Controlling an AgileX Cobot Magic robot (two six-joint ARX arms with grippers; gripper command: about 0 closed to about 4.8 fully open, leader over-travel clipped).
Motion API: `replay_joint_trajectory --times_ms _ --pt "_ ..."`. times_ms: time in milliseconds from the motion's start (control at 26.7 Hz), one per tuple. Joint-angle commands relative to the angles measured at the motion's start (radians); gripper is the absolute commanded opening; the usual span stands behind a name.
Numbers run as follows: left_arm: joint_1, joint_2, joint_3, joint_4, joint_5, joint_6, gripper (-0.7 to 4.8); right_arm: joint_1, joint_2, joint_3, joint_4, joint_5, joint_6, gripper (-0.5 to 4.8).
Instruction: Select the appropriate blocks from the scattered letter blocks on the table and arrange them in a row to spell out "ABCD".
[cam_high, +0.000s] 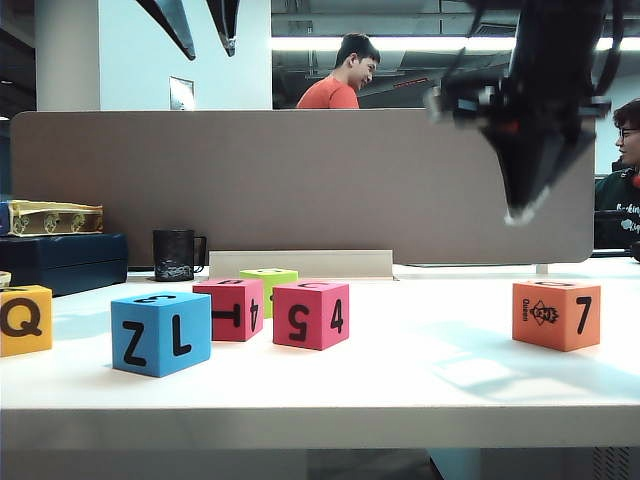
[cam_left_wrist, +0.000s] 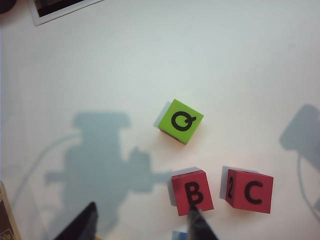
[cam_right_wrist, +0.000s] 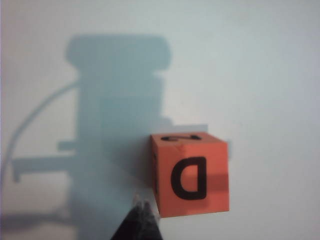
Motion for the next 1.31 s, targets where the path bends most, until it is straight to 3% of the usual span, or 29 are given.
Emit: replay_joint_trajectory --times_ms 37,112,262,1012,1312 --pt "0.0 -0.007 0.003 0.002 -0.002 0.013 2.3 -0.009 0.037 0.004 -0.039 0.002 0.008 -0.01" --pt "0.0 -0.007 0.003 0.003 -0.001 0.035 1.45 -0.01 0.054 0.004 -0.056 0.0 0.018 -0.01" --pt "0.0 -0.007 0.003 0.011 -0.001 0.055 0.84 -0.01 0.071 0.003 -0.065 -0.006 0.02 -0.01" --pt "0.0 -0.01 0.003 0.063 0.0 0.071 0.79 -0.037 0.129 0.002 -0.11 0.045 0.021 -0.01" --pt "0.0 -0.01 0.003 0.075 0.133 0.09 0.46 -0.094 0.129 0.002 -0.086 0.075 0.024 -0.02"
